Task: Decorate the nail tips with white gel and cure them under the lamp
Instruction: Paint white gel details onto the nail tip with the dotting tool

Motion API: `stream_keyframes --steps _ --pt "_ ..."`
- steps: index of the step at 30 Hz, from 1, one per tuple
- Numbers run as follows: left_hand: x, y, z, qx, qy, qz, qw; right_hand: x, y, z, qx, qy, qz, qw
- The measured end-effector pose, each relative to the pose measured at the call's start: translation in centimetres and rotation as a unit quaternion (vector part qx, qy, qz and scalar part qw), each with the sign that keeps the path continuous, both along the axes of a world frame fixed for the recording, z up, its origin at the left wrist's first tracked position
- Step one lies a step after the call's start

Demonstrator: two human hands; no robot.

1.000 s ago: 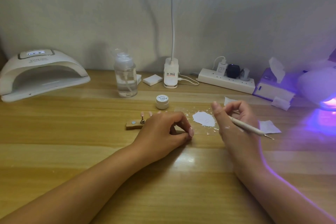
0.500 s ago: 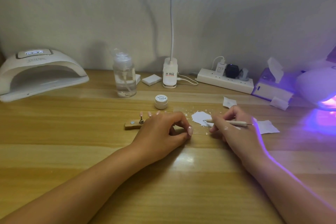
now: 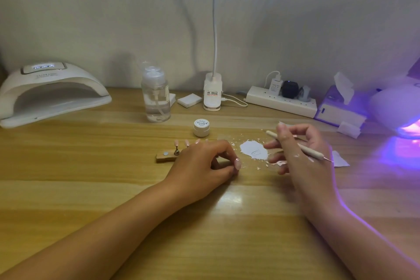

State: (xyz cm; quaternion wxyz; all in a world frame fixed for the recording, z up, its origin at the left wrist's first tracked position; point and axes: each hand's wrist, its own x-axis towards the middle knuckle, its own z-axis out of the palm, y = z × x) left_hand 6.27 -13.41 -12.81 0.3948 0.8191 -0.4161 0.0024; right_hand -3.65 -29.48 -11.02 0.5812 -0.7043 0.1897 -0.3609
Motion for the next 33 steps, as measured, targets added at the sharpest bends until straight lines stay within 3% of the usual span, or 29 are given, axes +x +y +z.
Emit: stream_keyframes --steps 5,33 --pt "0.1 0.1 0.0 -0.006 -0.004 -0.007 1.0 0.0 2.2 -0.5 0.104 0.033 0.076 0.991" --pt "0.2 0.1 0.2 -0.007 0.0 -0.016 1.0 0.2 2.5 -0.7 0.083 0.034 0.081 0.993"
